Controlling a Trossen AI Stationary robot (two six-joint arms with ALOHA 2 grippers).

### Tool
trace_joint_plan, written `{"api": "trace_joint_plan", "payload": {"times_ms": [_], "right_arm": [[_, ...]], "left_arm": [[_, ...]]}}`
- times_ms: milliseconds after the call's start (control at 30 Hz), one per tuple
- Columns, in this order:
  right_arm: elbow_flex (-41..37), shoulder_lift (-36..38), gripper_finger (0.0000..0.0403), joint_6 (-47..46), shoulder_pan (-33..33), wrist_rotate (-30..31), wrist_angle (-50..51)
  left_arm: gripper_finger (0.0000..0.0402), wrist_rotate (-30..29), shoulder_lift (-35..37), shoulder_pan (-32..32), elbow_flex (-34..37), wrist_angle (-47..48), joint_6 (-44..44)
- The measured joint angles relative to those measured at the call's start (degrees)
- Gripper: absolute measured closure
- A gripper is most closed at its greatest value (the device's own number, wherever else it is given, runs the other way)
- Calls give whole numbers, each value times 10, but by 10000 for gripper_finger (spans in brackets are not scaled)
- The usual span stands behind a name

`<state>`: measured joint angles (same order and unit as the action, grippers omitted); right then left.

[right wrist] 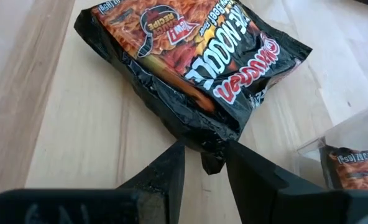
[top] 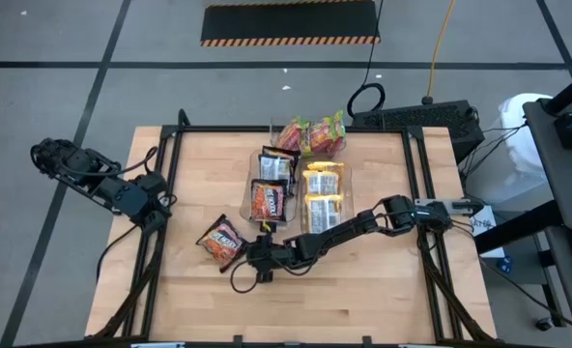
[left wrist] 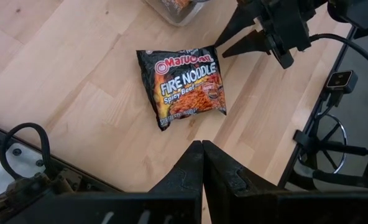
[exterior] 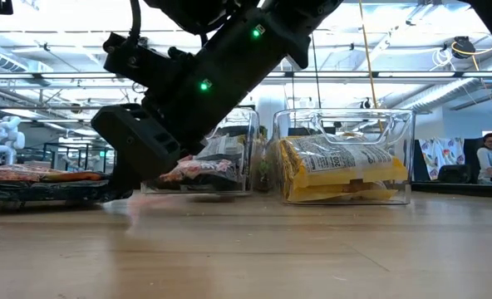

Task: Sort Maruchan noodles
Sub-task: Put the black noodle pack into the left transparent bin

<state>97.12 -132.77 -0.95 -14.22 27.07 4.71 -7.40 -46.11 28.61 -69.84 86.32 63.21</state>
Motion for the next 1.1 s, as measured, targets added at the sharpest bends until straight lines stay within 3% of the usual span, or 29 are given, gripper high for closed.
{"api": "trace_joint_plan", "payload": {"times_ms": [267,467,633,800,1000,1100], "right_arm": [[0,0,291,36,-1,48,-3],[0,1,291,-7,3,-30,-2],[0,1,291,-1,3,-30,2],[0,1,291,-10,4,12,2],[0,-2,291,-38,10,-43,3],[0,-8,291,-16,10,-32,1]], "left_arm": [[396,0,0,0,0,0,0],[396,0,0,0,0,0,0],[396,0,0,0,0,0,-2],[396,0,0,0,0,0,-2],[396,0,0,0,0,0,-2],[396,0,0,0,0,0,-2]]}}
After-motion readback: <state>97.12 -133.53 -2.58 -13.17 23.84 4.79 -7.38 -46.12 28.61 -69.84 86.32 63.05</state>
